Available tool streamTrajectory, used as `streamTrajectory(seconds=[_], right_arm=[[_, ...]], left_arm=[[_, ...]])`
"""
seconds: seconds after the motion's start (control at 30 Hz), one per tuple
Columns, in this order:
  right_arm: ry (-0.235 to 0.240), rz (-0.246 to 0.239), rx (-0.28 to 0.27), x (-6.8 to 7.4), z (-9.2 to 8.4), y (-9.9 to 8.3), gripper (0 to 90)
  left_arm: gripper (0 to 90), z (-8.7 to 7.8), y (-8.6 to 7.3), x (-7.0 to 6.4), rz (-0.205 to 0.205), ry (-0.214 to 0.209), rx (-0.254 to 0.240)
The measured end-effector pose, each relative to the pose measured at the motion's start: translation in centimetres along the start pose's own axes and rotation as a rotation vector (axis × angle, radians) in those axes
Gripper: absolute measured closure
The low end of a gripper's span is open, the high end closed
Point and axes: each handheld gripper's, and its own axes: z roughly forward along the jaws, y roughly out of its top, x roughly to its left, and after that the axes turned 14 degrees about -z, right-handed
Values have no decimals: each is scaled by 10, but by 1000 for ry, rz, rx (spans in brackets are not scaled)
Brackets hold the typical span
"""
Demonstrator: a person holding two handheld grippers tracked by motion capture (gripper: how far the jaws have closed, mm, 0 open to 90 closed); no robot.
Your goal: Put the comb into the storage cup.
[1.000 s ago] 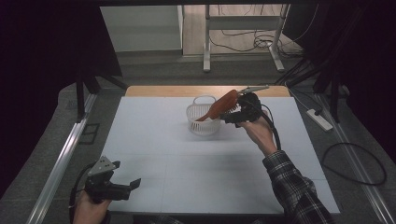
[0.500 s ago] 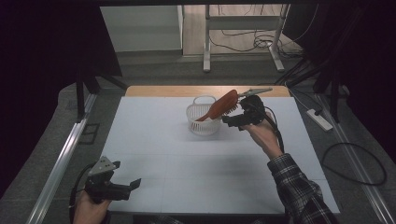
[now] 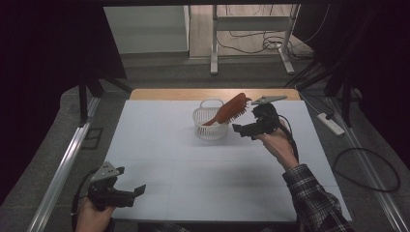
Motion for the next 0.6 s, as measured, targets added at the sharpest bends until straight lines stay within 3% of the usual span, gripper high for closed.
streamTrajectory(seconds=[0.6], right_arm=[[39,-10,-6,11,-8,-17,0]], left_arm=[[0,0,0,-2,16,4,-1]])
